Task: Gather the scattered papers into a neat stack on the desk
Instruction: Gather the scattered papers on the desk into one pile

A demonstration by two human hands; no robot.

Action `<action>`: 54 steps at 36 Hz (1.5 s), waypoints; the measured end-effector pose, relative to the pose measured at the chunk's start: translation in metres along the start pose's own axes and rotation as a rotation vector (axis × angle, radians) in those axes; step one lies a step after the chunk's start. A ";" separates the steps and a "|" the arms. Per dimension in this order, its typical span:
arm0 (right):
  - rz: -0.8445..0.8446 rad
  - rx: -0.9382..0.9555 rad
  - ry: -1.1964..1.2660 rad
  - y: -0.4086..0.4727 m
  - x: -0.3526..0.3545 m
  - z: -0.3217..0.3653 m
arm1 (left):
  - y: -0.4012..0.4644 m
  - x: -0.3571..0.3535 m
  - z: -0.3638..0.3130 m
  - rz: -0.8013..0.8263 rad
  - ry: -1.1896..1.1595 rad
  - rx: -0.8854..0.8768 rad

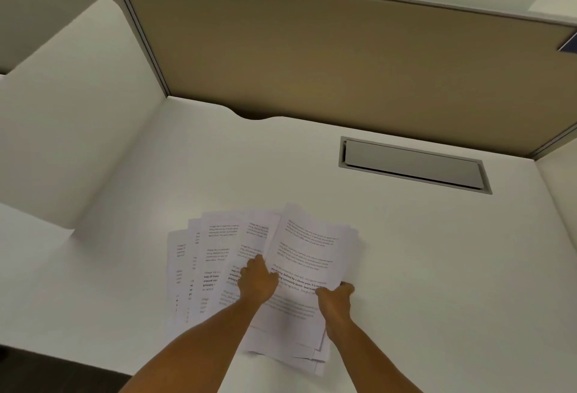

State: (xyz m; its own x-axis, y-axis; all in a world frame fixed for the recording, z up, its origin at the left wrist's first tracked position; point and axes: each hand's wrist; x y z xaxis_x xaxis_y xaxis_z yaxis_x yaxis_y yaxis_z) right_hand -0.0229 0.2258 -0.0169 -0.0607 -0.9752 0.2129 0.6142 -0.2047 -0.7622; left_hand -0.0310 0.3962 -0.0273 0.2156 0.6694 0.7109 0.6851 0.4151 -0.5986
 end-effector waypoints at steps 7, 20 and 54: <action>0.023 0.045 0.081 -0.002 0.001 0.006 | -0.004 0.005 0.002 0.021 -0.364 -0.046; 0.155 0.097 0.102 -0.008 -0.021 0.020 | -0.017 0.052 0.039 -0.103 -0.515 -0.046; -0.032 0.128 -0.602 -0.014 -0.112 0.012 | 0.004 0.054 0.103 -0.199 -0.156 0.386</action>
State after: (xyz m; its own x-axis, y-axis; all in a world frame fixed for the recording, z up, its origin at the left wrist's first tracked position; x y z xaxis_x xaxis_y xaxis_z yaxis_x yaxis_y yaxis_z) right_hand -0.0146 0.3389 -0.0228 0.3514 -0.7423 0.5706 0.7113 -0.1845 -0.6782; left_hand -0.0883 0.4968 -0.0292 -0.0213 0.6258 0.7797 0.3869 0.7243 -0.5707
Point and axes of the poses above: each hand's wrist, its own y-axis towards the middle knuckle, its own x-axis out of the back of the hand, z = x × y, and after that the axes turned 5 degrees about y, right-handed
